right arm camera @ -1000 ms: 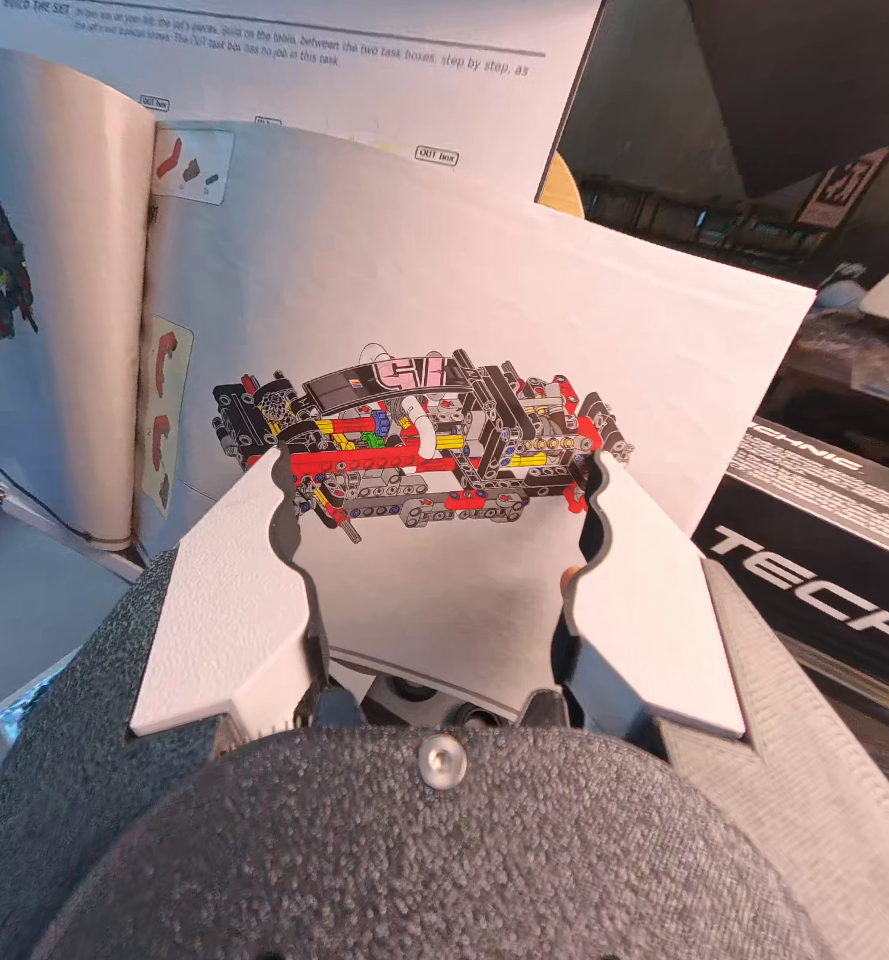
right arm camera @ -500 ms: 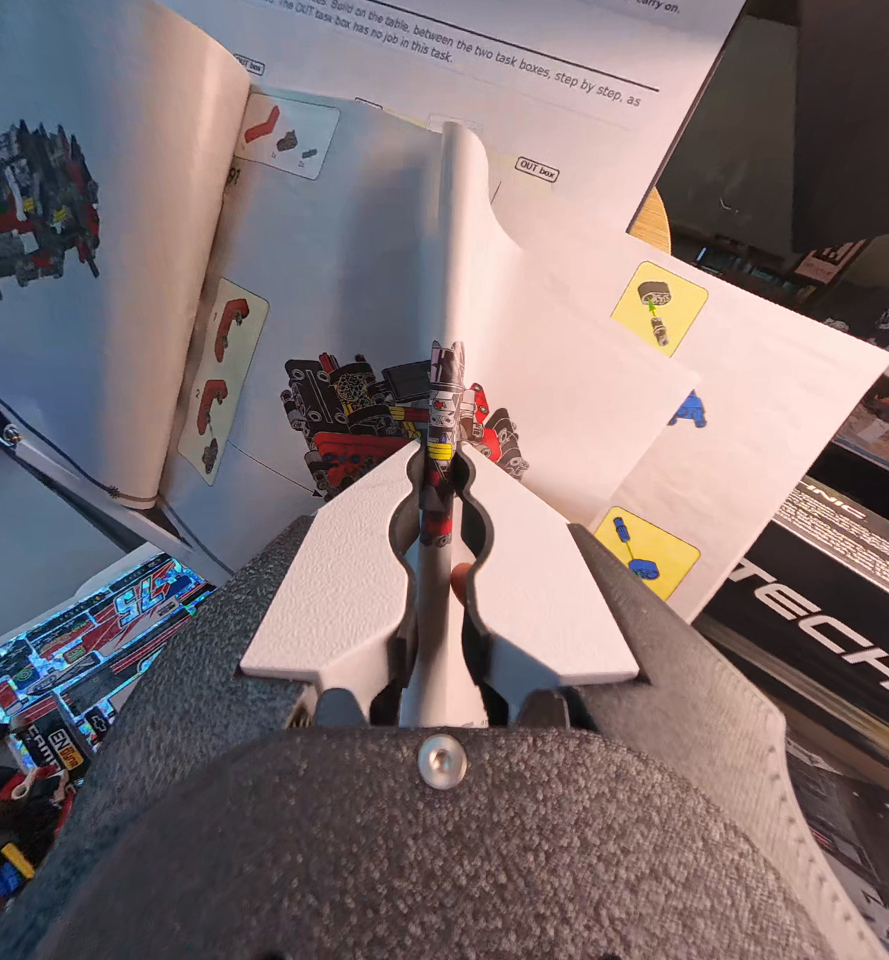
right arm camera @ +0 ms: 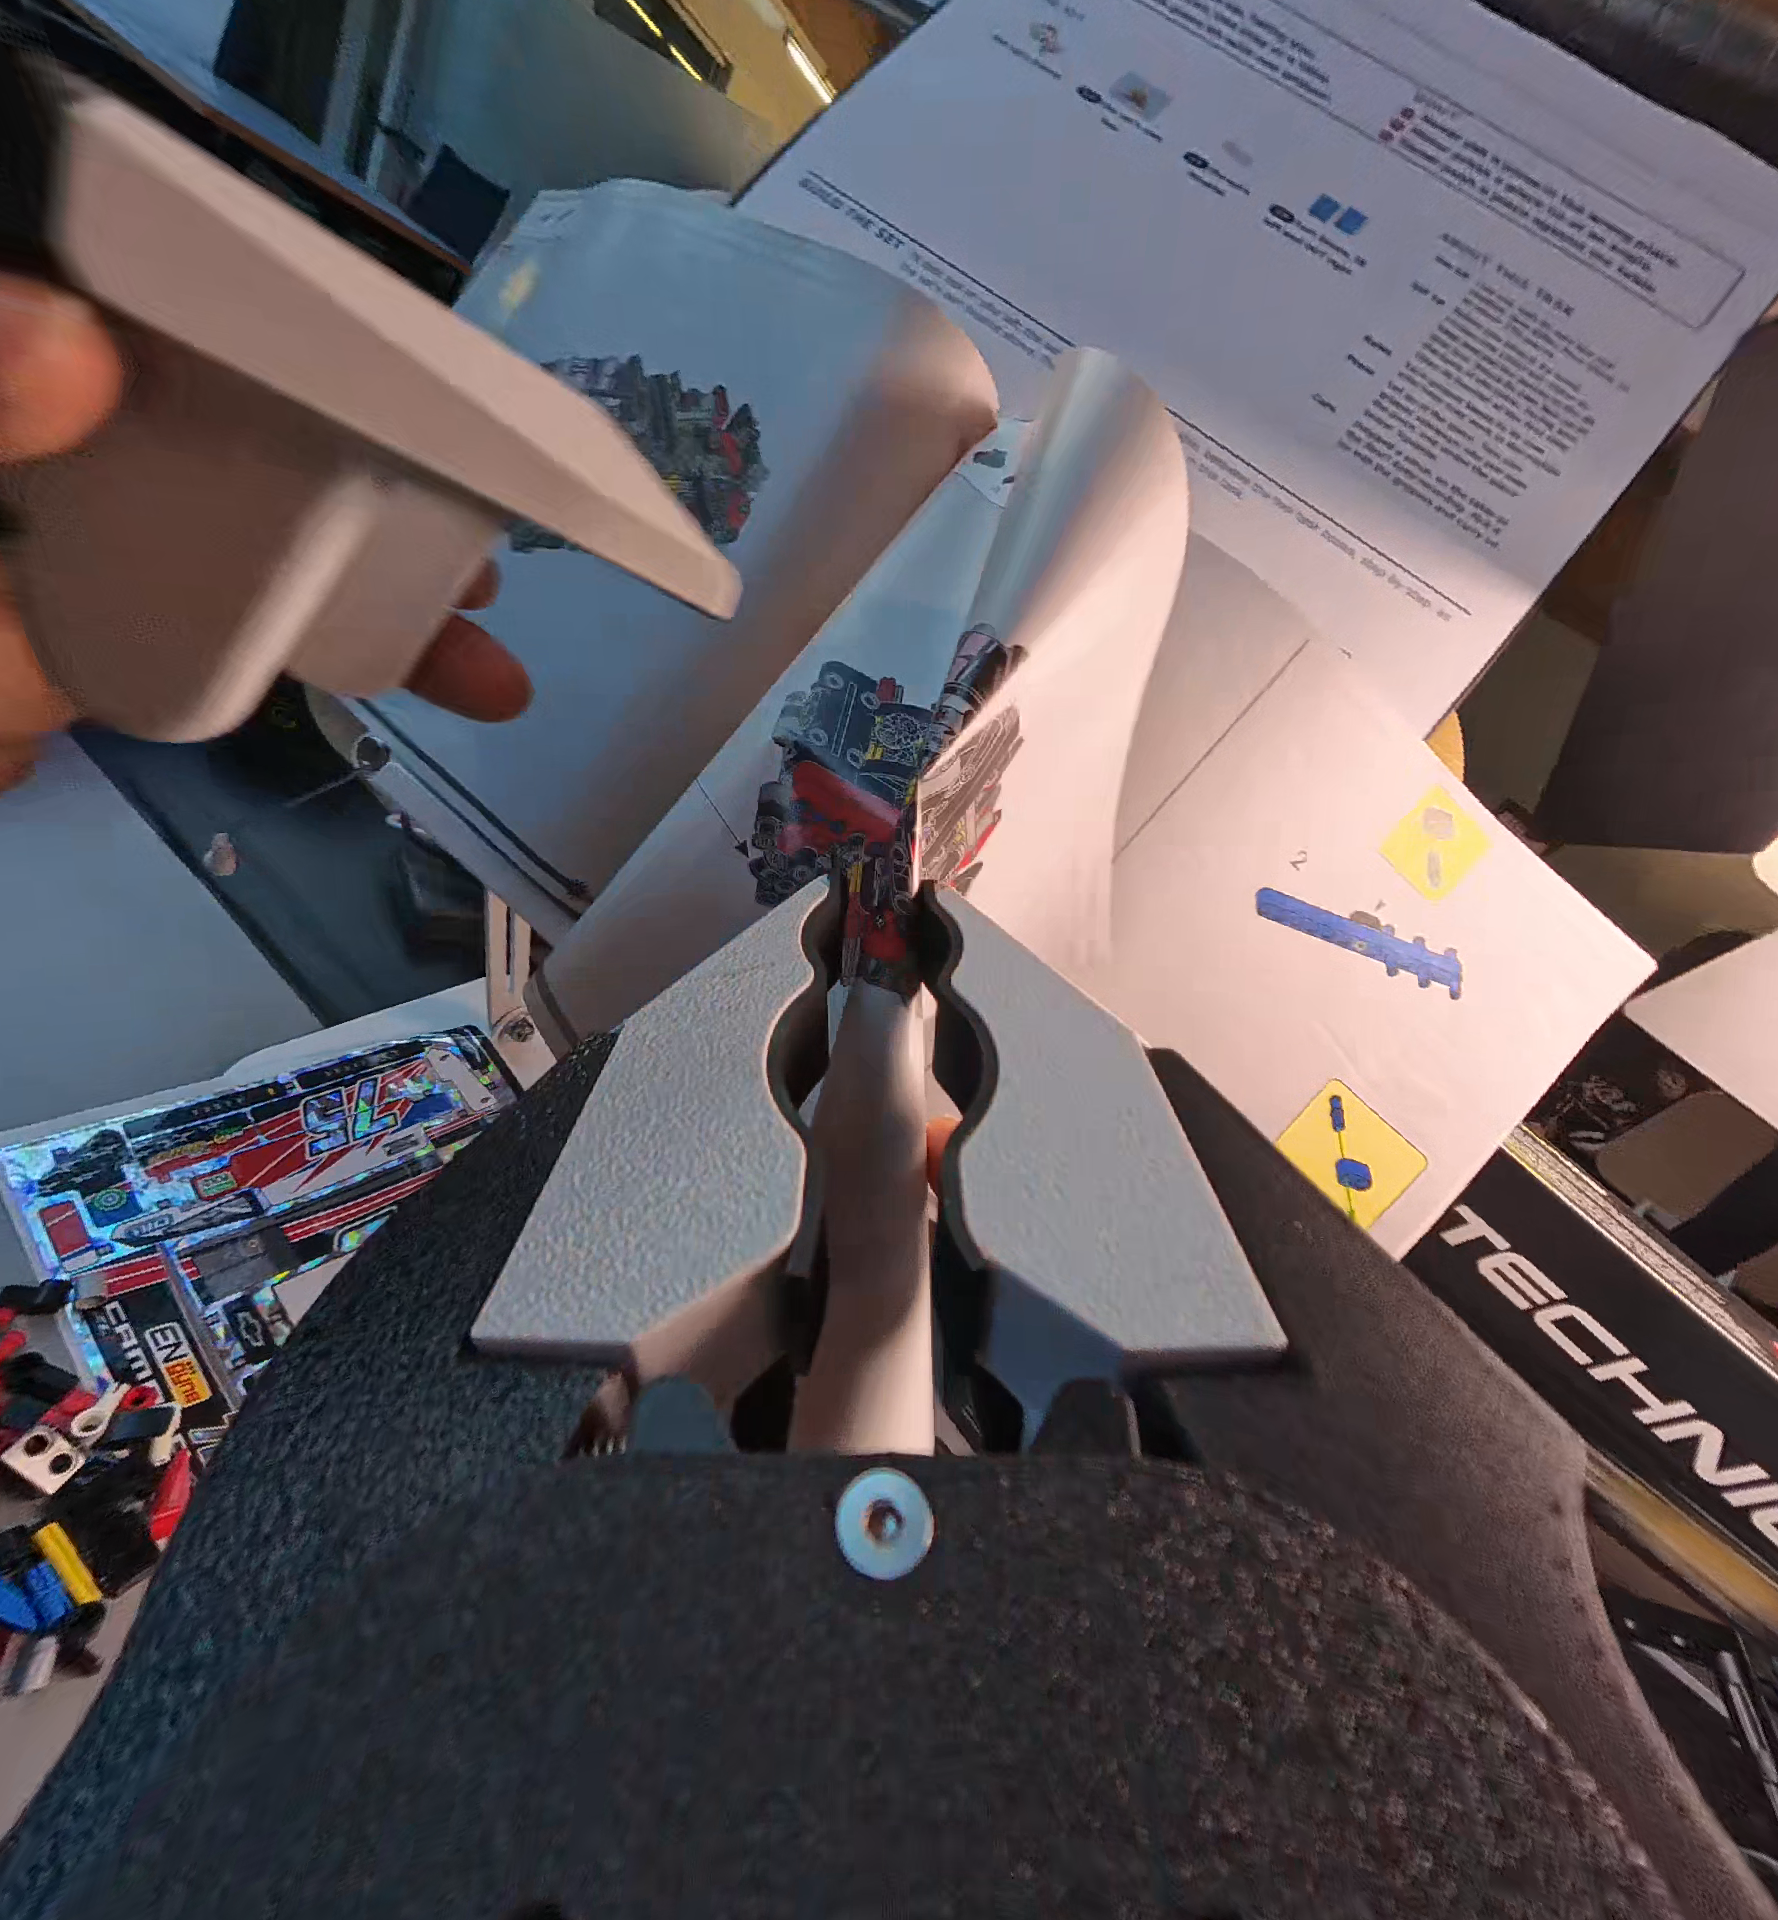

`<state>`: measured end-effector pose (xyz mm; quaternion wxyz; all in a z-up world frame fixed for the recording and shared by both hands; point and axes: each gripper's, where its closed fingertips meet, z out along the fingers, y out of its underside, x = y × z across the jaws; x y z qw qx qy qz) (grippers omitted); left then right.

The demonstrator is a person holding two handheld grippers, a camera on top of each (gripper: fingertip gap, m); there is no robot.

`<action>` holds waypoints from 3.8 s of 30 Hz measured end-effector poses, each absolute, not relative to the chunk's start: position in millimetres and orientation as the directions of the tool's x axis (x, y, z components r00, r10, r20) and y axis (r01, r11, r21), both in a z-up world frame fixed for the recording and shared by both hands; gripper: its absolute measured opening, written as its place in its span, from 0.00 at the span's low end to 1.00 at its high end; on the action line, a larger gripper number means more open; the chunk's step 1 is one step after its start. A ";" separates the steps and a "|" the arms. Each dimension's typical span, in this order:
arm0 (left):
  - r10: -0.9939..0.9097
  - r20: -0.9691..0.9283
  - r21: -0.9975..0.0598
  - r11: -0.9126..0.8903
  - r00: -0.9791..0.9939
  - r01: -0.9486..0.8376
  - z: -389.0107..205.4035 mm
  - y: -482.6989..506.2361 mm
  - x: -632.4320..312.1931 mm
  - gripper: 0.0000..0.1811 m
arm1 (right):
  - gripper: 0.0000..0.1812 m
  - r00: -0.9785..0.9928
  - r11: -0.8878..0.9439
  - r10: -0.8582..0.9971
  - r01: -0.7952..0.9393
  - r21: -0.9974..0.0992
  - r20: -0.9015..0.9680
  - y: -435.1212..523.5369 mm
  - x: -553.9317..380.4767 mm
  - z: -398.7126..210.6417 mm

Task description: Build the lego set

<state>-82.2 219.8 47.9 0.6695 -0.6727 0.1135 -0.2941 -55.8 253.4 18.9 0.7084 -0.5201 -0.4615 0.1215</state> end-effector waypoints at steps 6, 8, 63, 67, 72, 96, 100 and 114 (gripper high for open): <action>-0.522 0.250 -0.968 -0.130 0.816 0.213 53.8 243.9 -73.5 0.10 | 0.12 0.466 0.500 0.640 0.352 -0.791 0.611 220.9 -74.4 12.8; -0.515 0.227 -0.973 -0.148 0.827 0.174 50.5 245.0 -75.4 0.03 | 0.13 0.449 0.511 0.630 0.374 -0.774 0.633 215.3 -75.1 11.6; -0.322 -0.155 -0.976 -0.095 0.934 -0.194 54.2 113.0 -213.6 0.26 | 0.02 0.329 0.625 0.681 0.205 -0.753 0.654 115.9 -239.5 30.7; -0.209 -0.210 -0.967 -0.100 0.955 -0.234 56.4 126.9 -233.0 0.09 | 0.03 0.332 0.655 0.652 0.206 -0.727 0.681 110.6 -238.7 27.5; -0.271 -0.025 -0.991 -0.121 0.962 -0.060 51.1 141.3 -239.6 0.00 | 0.03 0.327 0.678 0.626 0.220 -0.702 0.707 108.8 -234.3 24.7; -0.118 0.253 -0.966 -0.075 0.960 0.246 13.9 158.2 -278.3 0.20 | 0.16 0.107 0.644 0.397 0.674 -0.360 0.911 273.4 -195.2 0.4; -0.192 0.537 -0.830 -0.295 0.822 0.473 -69.7 163.5 -228.9 0.21 | 0.14 0.099 0.641 0.390 0.685 -0.347 0.915 273.5 -199.1 0.4; -0.136 0.963 -0.238 -0.035 0.231 0.971 -107.9 223.0 -249.3 0.33 | 0.12 0.175 0.599 0.478 0.651 -0.465 0.861 272.5 -198.4 4.0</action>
